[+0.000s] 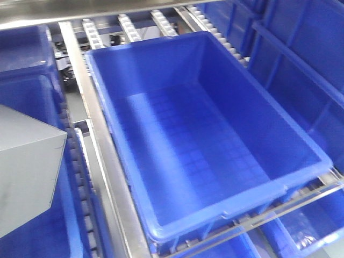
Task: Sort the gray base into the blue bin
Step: 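Turn and approach the shelf of empty blue bins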
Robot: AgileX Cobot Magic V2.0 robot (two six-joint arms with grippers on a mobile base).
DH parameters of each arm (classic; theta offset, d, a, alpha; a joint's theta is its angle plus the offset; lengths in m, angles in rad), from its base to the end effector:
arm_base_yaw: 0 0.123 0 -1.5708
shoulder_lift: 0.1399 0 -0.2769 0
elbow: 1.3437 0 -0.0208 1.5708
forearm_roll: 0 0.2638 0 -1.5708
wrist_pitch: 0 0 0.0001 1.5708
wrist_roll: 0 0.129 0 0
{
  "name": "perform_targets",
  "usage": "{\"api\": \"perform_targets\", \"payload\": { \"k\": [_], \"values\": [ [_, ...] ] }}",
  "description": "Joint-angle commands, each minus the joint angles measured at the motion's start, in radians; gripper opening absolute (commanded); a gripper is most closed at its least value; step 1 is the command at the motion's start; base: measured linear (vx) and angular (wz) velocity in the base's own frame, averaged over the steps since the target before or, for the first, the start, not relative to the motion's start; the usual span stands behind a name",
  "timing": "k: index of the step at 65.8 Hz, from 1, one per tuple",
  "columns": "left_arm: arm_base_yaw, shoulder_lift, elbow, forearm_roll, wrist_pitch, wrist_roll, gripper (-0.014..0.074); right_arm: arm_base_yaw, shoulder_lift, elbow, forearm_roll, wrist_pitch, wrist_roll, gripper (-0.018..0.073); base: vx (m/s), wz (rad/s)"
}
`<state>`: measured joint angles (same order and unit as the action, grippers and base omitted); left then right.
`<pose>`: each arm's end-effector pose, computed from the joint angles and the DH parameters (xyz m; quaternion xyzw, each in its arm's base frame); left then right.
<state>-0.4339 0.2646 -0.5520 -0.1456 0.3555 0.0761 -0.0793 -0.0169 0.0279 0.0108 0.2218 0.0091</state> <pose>0.0990 -0.0531 0.3507 0.1475 0.6834 -0.1920 0.6888 0.1139 -0.0087 0.1790 0.0366 0.7558 -0.0186 0.6535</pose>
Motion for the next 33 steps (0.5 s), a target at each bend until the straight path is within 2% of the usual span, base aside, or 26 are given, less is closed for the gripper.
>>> {"api": "perform_targets", "payload": {
  "k": [1, 33],
  "values": [
    [-0.002, 0.009, -0.028, -0.014, -0.110, -0.011, -0.0006, -0.002, 0.003, 0.001, -0.005, -0.074, -0.009, -0.0005, 0.05, 0.21],
    [-0.002, 0.009, -0.028, -0.014, -0.110, -0.011, -0.0006, -0.002, 0.003, 0.001, -0.005, -0.074, -0.009, -0.0005, 0.04, 0.27]
  ]
}}
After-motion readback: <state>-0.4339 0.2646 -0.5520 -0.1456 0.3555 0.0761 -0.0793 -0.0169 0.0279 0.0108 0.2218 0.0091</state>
